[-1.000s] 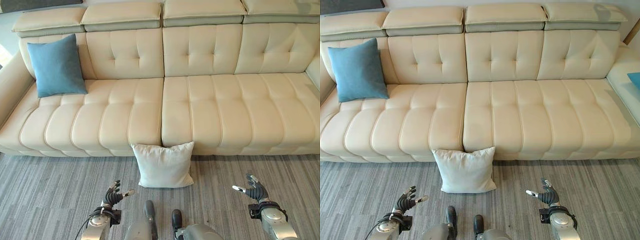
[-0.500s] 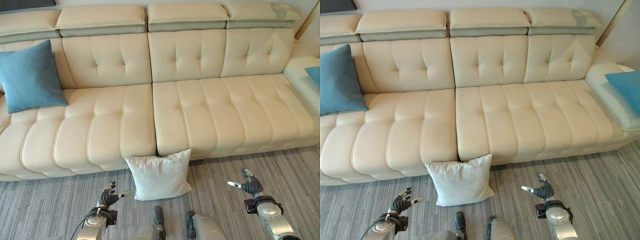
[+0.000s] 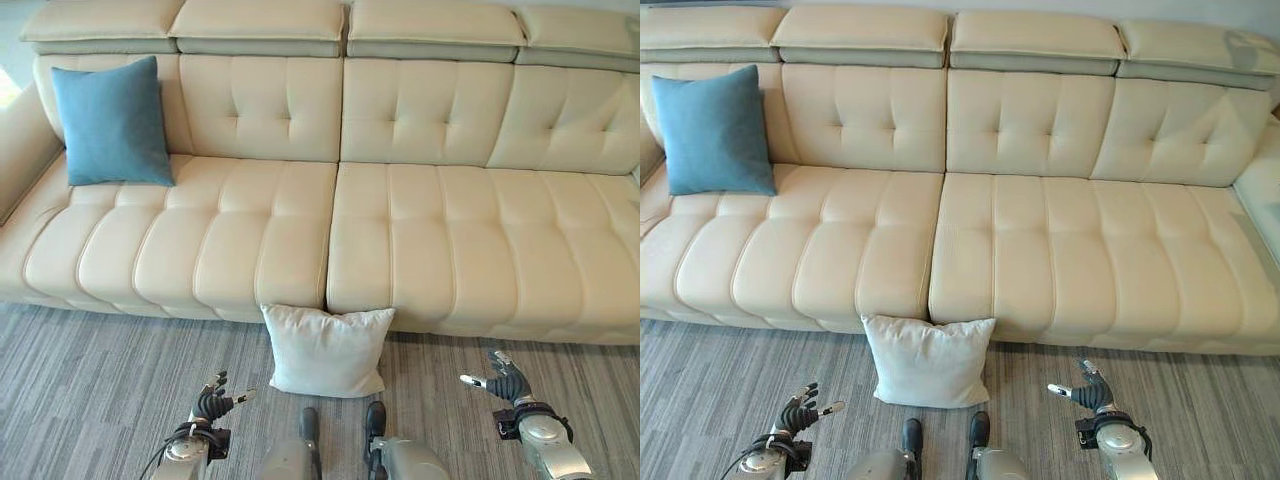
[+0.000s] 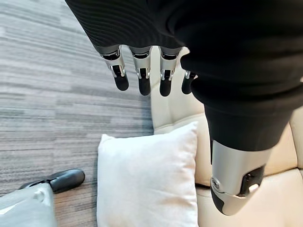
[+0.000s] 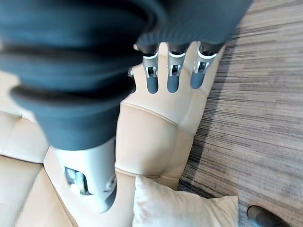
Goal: Pick up all the scattered cushions and arrange them neatly on the sofa.
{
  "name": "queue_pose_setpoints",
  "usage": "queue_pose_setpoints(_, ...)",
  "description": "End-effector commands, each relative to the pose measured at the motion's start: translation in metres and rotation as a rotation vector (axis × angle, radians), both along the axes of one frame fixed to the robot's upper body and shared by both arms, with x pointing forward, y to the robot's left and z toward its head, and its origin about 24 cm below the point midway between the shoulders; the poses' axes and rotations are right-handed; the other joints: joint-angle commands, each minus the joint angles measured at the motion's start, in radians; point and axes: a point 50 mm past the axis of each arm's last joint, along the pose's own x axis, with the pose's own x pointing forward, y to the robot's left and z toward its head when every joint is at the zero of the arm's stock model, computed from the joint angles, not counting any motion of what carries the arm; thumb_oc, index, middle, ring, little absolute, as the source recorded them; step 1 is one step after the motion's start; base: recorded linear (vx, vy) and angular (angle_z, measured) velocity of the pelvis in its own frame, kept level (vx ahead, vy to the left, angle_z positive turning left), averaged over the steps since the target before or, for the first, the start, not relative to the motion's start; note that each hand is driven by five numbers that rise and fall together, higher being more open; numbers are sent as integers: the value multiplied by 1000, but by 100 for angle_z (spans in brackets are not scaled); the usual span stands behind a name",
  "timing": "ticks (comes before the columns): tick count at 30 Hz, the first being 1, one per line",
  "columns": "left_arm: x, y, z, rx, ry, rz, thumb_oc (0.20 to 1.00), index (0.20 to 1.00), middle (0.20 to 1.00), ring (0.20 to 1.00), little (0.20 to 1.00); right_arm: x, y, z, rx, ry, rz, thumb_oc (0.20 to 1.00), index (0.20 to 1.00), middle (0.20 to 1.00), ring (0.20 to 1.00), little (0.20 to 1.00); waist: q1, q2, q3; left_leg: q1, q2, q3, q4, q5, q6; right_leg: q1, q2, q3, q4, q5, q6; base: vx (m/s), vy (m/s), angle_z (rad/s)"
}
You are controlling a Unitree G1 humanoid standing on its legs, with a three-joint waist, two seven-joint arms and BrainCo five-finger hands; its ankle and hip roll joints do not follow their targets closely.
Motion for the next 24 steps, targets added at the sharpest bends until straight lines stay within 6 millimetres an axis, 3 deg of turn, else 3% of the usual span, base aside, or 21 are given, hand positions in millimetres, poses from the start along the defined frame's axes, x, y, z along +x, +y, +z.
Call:
queue_pose_setpoints(1,16,16,18,80,-88,-1,1000,1000,1000,1000,1000,13,-10,13,-97,-35,41,1000,1000,1000,1000,1000,4,-17,-13,-29,56,-36,38,-59,-33,-1,-52,75,109,-136,134,138,205,17)
queue_pose_setpoints(4,26,19,25,88,-126,1,1000,1000,1000,1000,1000,23,-7,16,-124,-32,71,1000,1000,1000,1000,1000,6,1,1,-9,55,-70,-26,-55,-37,-53,-63,90,186,-156,141,60,257,-7)
queue_pose_setpoints(5,39,25,35,120,-164,-2,1000,1000,1000,1000,1000,37,-2,21,-122,-61,74,1000,1000,1000,1000,1000,8,-5,37,-64,32,-74,8,-65,-25,-144,-76,130,251,-139,148,-105,220,-34)
queue_pose_setpoints(6,40,25,35,121,-165,-2,1000,1000,1000,1000,1000,37,-2,21,-121,-62,73,1000,1000,1000,1000,1000,9,-6,35,-67,32,-73,10,-66,-25,-148,-76,132,254,-139,148,-162,209,-66)
queue_pose_setpoints(9,70,34,61,181,-260,-3,1000,1000,1000,1000,1000,65,3,35,-116,-135,42,1000,1000,1000,1000,1000,22,-16,74,-163,16,-49,64,-92,-6,-249,-93,167,290,-114,158,-95,111,-23)
queue_pose_setpoints(11,80,36,70,191,-299,8,1000,1000,1000,1000,1000,72,2,40,-109,-157,23,1000,1000,1000,1000,1000,23,-19,88,-188,15,-47,75,-96,-5,-269,-97,174,297,-111,160,-57,27,-1)
queue_pose_setpoints(14,106,37,94,185,-406,43,1000,1000,1000,1000,1000,92,1,54,-108,-203,-15,1000,1000,1000,1000,1000,29,-16,132,-274,7,-47,130,-103,-3,-345,-112,171,333,-116,154,-59,-19,9)
queue_pose_setpoints(15,119,40,109,177,-466,77,1000,1000,1000,1000,1000,105,0,64,-107,-229,-37,1000,1000,1000,1000,1000,30,-11,158,-339,12,-59,197,-138,-10,-412,-109,181,397,-145,157,-23,-58,6)
queue_pose_setpoints(16,119,40,110,177,-466,77,1000,1000,1000,1000,1000,105,0,64,-107,-230,-37,1000,1000,1000,1000,1000,30,-11,157,-342,12,-59,199,-139,-10,-415,-109,181,398,-145,157,-34,-60,14)
queue_pose_setpoints(20,152,42,147,159,-582,134,1000,1000,1000,1000,1000,140,-8,108,-104,-350,-115,1000,1000,1000,1000,1000,19,1,201,-547,29,-65,331,-158,-7,-615,-119,187,530,-182,144,-110,-36,15)
queue_pose_setpoints(21,167,39,167,166,-632,131,1000,1000,1000,1000,1000,160,-7,141,-94,-445,-132,1000,1000,1000,1000,1000,8,8,216,-650,33,-73,400,-168,-1,-723,-116,206,610,-208,132,-93,-25,14)
queue_pose_setpoints(22,167,39,168,166,-634,131,1000,1000,1000,1000,1000,160,-7,142,-94,-447,-132,1000,1000,1000,1000,1000,8,9,213,-658,33,-73,405,-170,-1,-730,-116,207,615,-210,132,-87,-16,14)
queue_pose_setpoints(24,185,31,191,174,-682,120,1000,1000,1000,1000,1000,180,2,178,-107,-547,-120,1000,1000,1000,1000,1000,-1,13,237,-758,35,-84,471,-186,8,-841,-109,224,696,-236,122,-48,-27,4)
